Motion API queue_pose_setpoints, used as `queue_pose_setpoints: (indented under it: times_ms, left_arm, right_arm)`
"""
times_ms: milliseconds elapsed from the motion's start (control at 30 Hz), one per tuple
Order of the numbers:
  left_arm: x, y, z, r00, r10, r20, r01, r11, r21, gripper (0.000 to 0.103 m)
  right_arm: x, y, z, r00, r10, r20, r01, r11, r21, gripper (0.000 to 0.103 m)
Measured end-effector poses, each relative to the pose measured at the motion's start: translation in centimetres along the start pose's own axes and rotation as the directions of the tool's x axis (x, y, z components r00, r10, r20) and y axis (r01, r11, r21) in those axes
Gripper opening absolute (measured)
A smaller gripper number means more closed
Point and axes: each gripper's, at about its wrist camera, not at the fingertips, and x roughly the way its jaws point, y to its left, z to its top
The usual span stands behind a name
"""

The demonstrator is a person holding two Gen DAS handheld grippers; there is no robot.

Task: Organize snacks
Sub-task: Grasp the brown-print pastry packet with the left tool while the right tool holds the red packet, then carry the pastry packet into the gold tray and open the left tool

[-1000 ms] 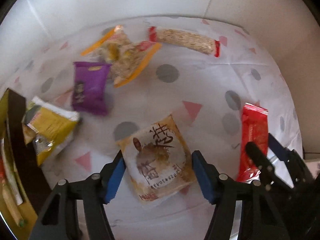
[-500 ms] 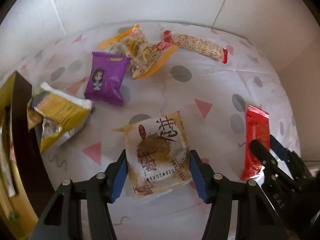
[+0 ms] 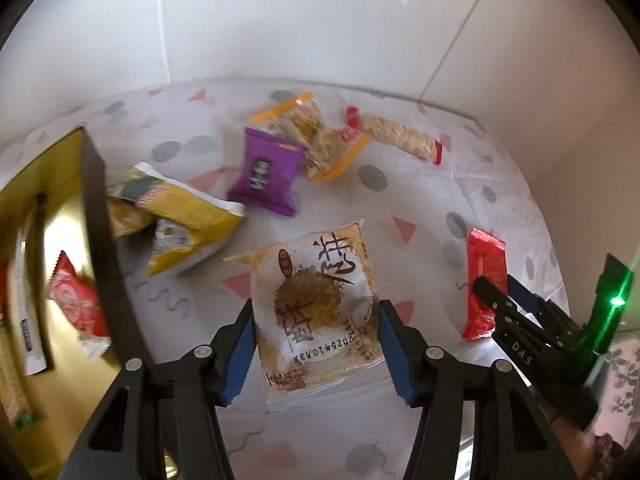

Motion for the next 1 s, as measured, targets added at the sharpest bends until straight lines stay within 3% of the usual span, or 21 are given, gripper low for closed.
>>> queue_pose_setpoints:
  times_ms: [200, 533, 733, 1000]
  left_arm:
    - [-2.7, 2.8, 0.3, 0.997, 0.011, 0.075, -0.007, 0.999, -0.052, 0.058]
    - [-6.9, 9.8, 1.2, 0.985, 0.091, 0.146, -0.062, 0.979, -0.192, 0.058]
    - [-7.5, 15.0, 1.0, 0.980, 0.137, 0.143, -0.091, 0.954, -0.286, 0.058]
    - [-6.5, 23.3, 1.0, 0.986, 0.138, 0.098, -0.081, 0.893, -0.443, 0.058]
  right_arm:
    - [0.0, 0.0, 0.0, 1.000, -0.008, -0.003, 0.008, 1.000, 0.013, 0.048]
    - [0.1, 0.0, 0.2, 1.000, -0.021, -0.013, 0.022, 0.998, 0.060, 0.047]
    - [0.3, 0.1, 0.4, 0.999, -0.033, -0.028, 0.035, 0.997, 0.071, 0.047]
    - [0.6, 0.1, 0.5, 0.998, -0.041, -0.049, 0.045, 0.996, 0.077, 0.047]
